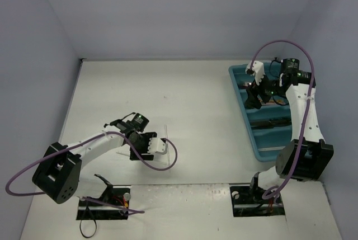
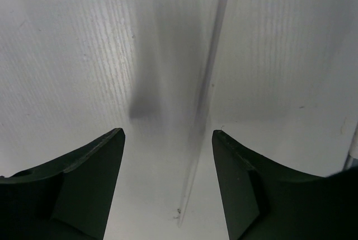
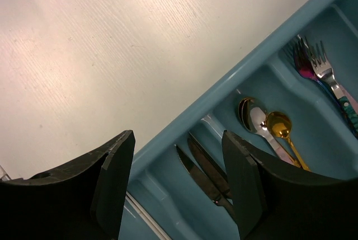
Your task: Sort the eating utensils into containers
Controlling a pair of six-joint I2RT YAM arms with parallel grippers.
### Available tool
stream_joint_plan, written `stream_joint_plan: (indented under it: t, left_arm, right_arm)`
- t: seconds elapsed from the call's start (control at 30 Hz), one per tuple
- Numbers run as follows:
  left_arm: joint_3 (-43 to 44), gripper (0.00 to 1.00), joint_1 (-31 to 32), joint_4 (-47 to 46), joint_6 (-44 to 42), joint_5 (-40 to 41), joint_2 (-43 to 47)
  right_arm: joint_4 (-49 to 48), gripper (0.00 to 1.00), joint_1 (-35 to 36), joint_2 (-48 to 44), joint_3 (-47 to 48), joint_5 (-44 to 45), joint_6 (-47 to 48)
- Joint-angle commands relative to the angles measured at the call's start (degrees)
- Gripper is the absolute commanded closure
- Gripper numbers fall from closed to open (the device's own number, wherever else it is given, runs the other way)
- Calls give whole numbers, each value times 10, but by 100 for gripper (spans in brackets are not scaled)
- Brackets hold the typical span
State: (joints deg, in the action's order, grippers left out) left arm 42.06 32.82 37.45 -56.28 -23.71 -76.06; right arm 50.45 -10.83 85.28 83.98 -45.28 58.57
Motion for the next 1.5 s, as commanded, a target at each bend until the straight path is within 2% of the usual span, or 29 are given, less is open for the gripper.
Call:
stream_joint_plan:
  t: [0.0,0.3,0.53,0.6,0.67,0.77,1.0,1.07,1.13,1.27,1.47]
  left_arm:
    - [-13,43,9,-53,-10,29,-1]
    - [-47,49,34,-84,3,24,9]
    - [-52,72,56,-98,-2,28,-1]
    - [-51,83,59,-98,-15,22,-11]
    - [-51,87,60,-98,-31,13,-19]
    - [-46,100,61,-92,-39,7,-32]
    - [11,100,51,-20,13,5,-2]
    - [41,100,38,23,45,-7,27]
    - [108,100,27,64,109,-23,41]
    - [214,100,14,115,234,-72,2]
    - [279,100,-41,62,506,-177,-66]
  right_arm:
    - [-26,39,4,-22,-3,-3,-25]
    - [-33,39,8,-29,-2,22,-14]
    - [-33,39,15,-32,-3,24,-9]
    - [-33,39,22,-33,-1,29,-6]
    - [-33,39,26,-34,2,31,-6]
    - [-33,39,38,-35,9,41,3]
    - [-33,40,74,-42,22,56,23]
    - [-34,40,93,-48,28,62,39]
    - [-39,40,110,-54,34,68,58]
    - [-56,41,147,-70,39,77,94]
    - [-90,40,213,-147,19,121,205]
